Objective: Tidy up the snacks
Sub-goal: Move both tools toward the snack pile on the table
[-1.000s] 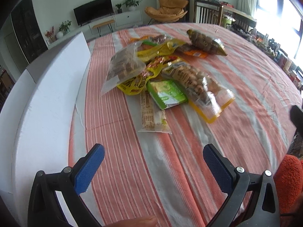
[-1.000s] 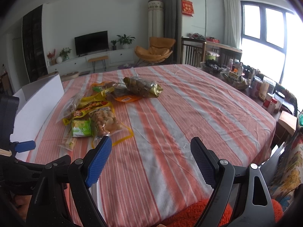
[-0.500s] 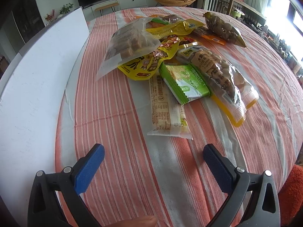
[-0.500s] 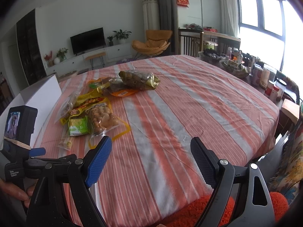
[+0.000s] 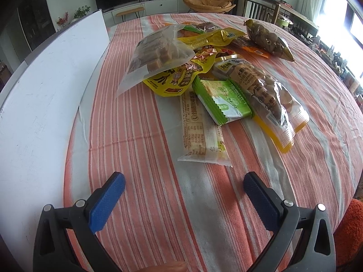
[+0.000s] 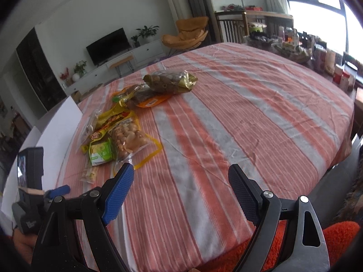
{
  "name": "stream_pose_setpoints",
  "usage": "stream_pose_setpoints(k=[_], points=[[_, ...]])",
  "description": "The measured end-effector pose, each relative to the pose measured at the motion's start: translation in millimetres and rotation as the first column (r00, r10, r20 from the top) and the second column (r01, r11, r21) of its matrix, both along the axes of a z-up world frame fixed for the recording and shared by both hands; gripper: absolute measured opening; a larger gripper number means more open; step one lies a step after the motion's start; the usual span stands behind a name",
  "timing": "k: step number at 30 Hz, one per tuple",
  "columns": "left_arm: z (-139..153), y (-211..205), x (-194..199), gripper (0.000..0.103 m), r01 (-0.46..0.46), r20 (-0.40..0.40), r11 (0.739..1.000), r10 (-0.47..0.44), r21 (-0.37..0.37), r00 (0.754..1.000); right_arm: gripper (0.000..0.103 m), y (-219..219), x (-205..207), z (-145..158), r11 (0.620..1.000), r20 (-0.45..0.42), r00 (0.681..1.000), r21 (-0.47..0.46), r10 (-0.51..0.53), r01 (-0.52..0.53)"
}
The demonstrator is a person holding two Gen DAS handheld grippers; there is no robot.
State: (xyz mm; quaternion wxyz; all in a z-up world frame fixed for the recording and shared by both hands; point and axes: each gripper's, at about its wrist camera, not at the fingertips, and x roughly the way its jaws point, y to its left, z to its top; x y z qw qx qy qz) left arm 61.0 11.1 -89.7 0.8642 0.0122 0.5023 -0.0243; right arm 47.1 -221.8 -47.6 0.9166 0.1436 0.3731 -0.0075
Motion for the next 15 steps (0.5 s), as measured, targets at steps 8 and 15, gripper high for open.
stream_pose_setpoints(k=[8, 15], points=[[-1.0, 3.5, -8.0, 0.103, 0.059, 0.038, 0.998, -0.059, -0.003, 0.998, 0.087, -6.3, 67.6, -33.2, 0.996, -0.183, 0.982, -0.083, -0.057, 0.042], [-1.3, 4.8, -11.0, 0.103, 0.054, 0.048, 0.999, -0.053, -0.003, 0.997, 0.087, -0.6, 62.0, -42.6, 0.984, -0.178, 0.980, -0.165, -0.094, 0.064]])
